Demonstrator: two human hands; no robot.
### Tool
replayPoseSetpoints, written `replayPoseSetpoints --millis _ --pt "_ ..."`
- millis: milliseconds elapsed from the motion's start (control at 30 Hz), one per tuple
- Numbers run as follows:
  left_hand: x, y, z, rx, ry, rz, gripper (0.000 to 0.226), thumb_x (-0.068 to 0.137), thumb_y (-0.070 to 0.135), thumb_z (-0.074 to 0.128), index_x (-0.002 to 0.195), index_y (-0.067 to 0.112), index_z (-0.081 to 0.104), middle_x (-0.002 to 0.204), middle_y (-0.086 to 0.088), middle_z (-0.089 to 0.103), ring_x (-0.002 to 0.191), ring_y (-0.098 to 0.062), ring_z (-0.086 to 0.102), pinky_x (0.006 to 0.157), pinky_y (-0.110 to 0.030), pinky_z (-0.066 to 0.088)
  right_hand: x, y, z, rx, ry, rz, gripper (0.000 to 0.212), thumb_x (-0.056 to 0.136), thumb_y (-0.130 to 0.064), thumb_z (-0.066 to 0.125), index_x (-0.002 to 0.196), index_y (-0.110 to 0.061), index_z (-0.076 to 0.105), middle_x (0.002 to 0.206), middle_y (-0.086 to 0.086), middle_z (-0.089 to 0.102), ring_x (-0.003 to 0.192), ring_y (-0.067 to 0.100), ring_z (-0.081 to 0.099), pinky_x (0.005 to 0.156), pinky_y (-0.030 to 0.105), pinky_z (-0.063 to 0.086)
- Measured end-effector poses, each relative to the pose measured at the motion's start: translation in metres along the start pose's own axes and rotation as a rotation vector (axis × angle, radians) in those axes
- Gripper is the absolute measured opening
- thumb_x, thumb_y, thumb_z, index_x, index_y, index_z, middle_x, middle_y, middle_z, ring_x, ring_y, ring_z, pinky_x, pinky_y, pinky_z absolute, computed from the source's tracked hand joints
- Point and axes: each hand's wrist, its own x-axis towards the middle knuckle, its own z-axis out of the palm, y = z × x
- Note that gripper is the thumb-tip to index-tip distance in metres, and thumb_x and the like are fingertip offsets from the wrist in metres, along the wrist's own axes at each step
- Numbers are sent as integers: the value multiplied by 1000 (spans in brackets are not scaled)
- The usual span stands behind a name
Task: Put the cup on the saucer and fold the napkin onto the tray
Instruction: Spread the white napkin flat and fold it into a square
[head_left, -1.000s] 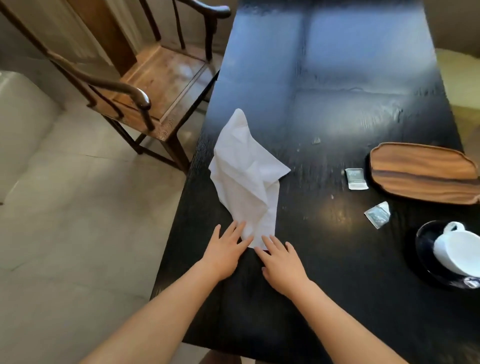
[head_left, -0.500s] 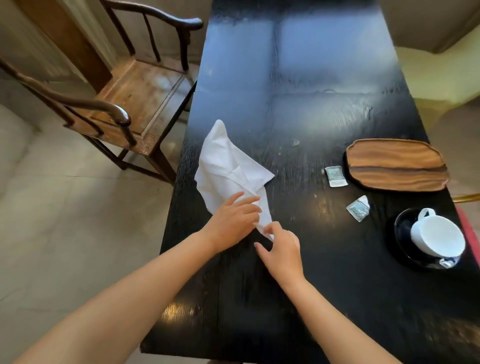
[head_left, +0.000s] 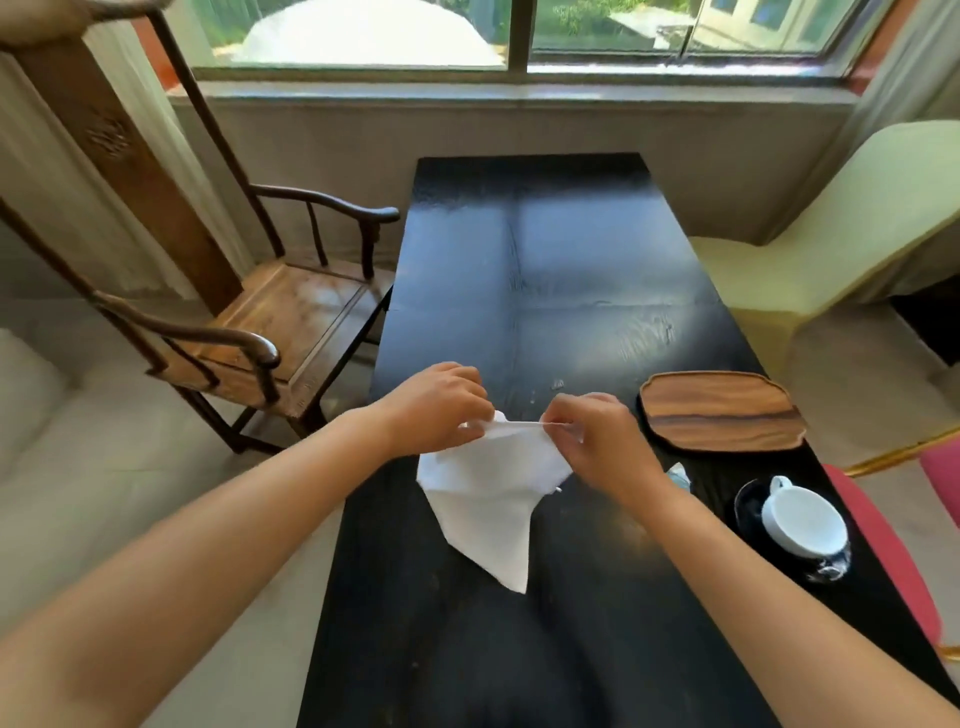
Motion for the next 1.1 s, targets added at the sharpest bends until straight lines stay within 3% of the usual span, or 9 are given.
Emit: replayPoseSetpoints --millis 100,233,433,500,600,733,833,967,1100 --pt "-8 -13 -17 69 -42 1 21 91 30 55 101 20 71 99 4 70 103 -15 53 93 -28 39 2 -6 -26 16 -9 25 7 77 -1 63 74 -5 67 67 6 68 67 27 58 62 23 36" --pt "-31 -29 -32 87 -60 -71 21 90 31 56 98 19 72 96 5 71 99 -14 54 89 -25 39 -4 -7 -63 35 5 94 8 78 -5 66 72 -11 68 62 -12 57 60 4 53 58 4 36" --pt "-68 -40 -46 -10 70 -221 15 84 27 67 93 19 75 90 1 71 93 -15 58 86 -33 46 -9 5 -105 66 -37 121 4 78 -5 70 74 -7 70 72 5 67 73 18 60 73 32 46" --pt "-78 -43 -47 -7 108 -288 14 82 26 69 91 17 76 88 -2 70 90 -17 59 83 -34 47 -10 14 -114 99 -12 126 4 78 -4 70 75 -2 70 73 12 69 73 20 60 71 31 46" --pt "-85 -50 -48 -85 156 -434 15 82 23 69 93 15 75 88 -4 69 84 -18 61 79 -32 49 -4 28 -119 68 15 145 4 78 -6 71 77 -2 72 75 14 70 70 16 58 62 13 40" --pt "-77 -60 -58 -159 194 -536 15 83 19 68 94 10 74 90 -5 74 77 -12 62 77 -28 51 18 34 -119 -13 45 144 5 80 -7 69 82 -5 73 82 13 72 78 23 64 69 23 39" --pt "-61 -65 -82 -157 310 -592 14 84 14 66 93 7 74 90 -10 74 77 -15 62 76 -29 48 45 30 -133 -120 132 116 9 80 -9 67 85 -4 73 87 15 72 84 26 64 72 27 42" --pt "-47 -60 -127 -97 566 -598 17 88 13 61 99 6 73 98 -12 73 93 -25 65 86 -33 47 67 14 -165 -253 341 0 14 82 -16 66 86 -6 74 84 17 68 83 34 61 78 48 48" --pt "-67 -34 -143 59 795 -452 17 89 15 60 96 6 73 89 -14 73 83 -29 66 74 -34 47 52 6 -174 -258 446 -95 13 82 -17 67 83 -6 73 81 17 70 78 33 63 73 48 51"
